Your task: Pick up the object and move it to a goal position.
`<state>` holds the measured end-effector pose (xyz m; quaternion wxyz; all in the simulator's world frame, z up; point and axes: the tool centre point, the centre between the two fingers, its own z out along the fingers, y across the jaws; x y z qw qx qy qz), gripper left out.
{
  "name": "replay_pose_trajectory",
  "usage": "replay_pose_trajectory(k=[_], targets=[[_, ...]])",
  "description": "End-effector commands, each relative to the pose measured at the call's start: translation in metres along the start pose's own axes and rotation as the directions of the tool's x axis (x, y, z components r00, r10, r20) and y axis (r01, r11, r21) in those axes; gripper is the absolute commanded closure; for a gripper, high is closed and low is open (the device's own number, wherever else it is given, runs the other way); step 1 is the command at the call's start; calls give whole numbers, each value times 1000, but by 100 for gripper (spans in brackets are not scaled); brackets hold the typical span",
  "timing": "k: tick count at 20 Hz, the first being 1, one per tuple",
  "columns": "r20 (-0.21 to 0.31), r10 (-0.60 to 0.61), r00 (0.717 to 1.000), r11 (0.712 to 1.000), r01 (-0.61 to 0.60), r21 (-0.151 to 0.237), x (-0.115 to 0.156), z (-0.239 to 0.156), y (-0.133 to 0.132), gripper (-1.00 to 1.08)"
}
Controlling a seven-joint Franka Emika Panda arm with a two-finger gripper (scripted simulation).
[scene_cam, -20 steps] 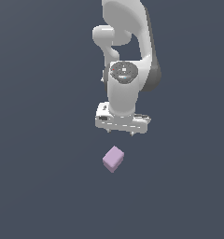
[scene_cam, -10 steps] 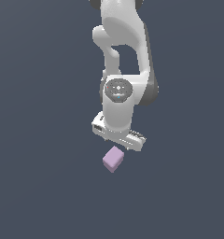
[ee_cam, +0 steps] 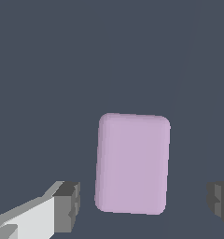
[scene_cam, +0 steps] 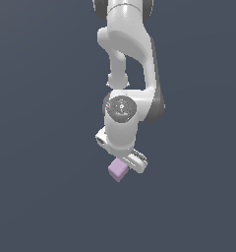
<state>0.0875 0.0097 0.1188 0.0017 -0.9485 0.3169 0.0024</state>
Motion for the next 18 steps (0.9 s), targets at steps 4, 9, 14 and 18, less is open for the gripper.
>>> replay_pose_trajectory(k=[4,9,14,18], targets=[[-5,49,999,999,-49,-1,7,5,-2,-92],[-5,51,999,999,-51,-2,7,6,-2,-92],[-5,53,999,999,-53,-2,7,21,-2,-92],[-5,55,998,998,-55,-1,6,43,-1,-92]])
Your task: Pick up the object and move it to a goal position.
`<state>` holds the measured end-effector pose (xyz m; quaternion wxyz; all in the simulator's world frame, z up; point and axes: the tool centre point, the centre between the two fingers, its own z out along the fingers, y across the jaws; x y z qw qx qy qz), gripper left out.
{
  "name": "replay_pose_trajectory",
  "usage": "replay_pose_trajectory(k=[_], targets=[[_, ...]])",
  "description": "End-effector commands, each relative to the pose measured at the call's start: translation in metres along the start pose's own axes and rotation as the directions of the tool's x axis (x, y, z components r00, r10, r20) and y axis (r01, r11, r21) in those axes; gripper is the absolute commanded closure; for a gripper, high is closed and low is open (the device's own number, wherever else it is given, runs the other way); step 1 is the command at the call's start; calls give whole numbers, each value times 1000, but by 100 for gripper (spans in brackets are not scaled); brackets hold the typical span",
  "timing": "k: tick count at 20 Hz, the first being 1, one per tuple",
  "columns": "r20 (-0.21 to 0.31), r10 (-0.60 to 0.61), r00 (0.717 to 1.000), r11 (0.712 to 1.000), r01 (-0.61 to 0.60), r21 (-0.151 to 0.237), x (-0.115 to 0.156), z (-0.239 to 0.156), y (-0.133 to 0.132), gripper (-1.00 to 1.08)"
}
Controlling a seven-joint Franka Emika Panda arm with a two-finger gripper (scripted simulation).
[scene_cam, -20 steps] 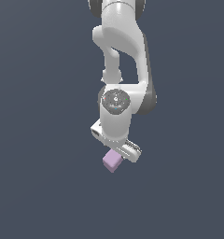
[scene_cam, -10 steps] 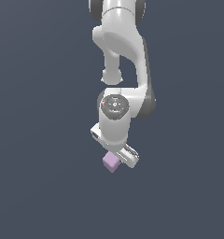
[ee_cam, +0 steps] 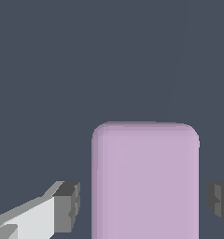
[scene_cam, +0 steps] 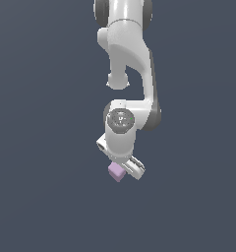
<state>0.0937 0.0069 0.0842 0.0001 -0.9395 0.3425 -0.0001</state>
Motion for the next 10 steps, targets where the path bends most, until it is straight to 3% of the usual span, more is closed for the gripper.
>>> replay_pose_trajectory(k=[1,9,10], targets=[[0,1,1000,1000,-1,0,0,13,0,-92],[0,2,1000,1000,-2,0,1,21,-1,-92],[0,2,1000,1000,-2,0,1,21,-1,108]])
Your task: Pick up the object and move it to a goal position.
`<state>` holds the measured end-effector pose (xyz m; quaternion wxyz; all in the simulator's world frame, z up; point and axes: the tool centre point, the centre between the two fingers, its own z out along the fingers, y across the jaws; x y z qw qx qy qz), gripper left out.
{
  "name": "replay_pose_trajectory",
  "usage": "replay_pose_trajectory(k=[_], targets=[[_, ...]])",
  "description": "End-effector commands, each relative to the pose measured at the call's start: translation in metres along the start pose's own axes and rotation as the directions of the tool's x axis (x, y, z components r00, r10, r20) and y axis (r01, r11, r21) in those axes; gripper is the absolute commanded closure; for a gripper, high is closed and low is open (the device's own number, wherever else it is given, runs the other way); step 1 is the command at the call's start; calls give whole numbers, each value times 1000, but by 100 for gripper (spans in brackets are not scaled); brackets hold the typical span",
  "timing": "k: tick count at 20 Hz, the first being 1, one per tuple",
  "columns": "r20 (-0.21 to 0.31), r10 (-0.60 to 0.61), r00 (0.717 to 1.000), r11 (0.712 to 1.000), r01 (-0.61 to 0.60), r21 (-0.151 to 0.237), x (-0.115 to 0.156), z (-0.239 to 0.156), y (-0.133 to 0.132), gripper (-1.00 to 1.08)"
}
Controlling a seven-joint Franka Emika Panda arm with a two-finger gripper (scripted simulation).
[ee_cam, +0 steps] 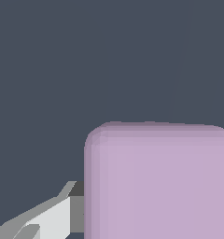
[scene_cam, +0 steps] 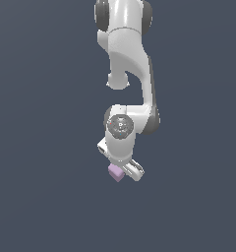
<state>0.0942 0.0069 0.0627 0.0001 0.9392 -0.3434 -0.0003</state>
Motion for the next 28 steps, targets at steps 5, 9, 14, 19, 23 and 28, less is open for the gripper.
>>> replay_pose_trajectory(k=[5,9,14,19,23,28], targets=[[0,0,1000,1000,0,0,0,0,0,108],[0,0,1000,1000,0,0,0,0,0,108],[0,0,1000,1000,0,0,1,-6,0,108],[0,0,1000,1000,0,0,4,-31,2,108],[0,0,1000,1000,0,0,8,-64,4,108],[0,0,1000,1000,0,0,14,-115,7,108]])
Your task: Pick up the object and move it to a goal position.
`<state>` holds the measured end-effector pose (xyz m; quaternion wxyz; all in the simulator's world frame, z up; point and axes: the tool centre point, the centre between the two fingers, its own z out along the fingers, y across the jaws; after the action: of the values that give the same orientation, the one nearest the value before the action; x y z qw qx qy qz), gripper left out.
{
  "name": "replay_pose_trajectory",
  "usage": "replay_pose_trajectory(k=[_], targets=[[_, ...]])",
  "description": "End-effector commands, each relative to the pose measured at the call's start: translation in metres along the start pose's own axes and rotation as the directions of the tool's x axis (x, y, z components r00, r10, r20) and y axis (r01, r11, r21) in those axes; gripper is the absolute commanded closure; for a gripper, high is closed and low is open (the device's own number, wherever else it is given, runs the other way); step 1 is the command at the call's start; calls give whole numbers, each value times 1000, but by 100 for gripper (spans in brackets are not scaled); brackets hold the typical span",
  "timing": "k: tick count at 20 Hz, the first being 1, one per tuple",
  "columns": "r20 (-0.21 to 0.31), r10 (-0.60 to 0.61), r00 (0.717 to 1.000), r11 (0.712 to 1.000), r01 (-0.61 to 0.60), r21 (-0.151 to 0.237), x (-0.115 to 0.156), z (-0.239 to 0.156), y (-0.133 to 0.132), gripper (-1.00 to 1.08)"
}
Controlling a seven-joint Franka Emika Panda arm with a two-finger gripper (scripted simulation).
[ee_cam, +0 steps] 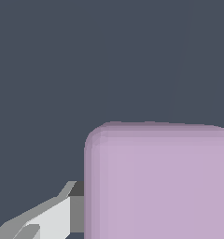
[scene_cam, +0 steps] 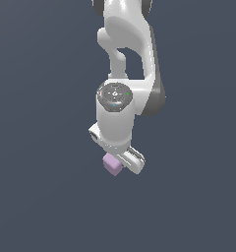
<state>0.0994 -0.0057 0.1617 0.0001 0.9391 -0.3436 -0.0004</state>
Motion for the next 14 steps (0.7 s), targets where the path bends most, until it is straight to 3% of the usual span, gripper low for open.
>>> replay_pose_trajectory(k=[1,7,14], targets=[[0,0,1000,1000,0,0,3,-25,1,108],[-1,0,1000,1000,0,0,9,-67,3,108],[-1,-1,1000,1000,1,0,13,-84,2,108]])
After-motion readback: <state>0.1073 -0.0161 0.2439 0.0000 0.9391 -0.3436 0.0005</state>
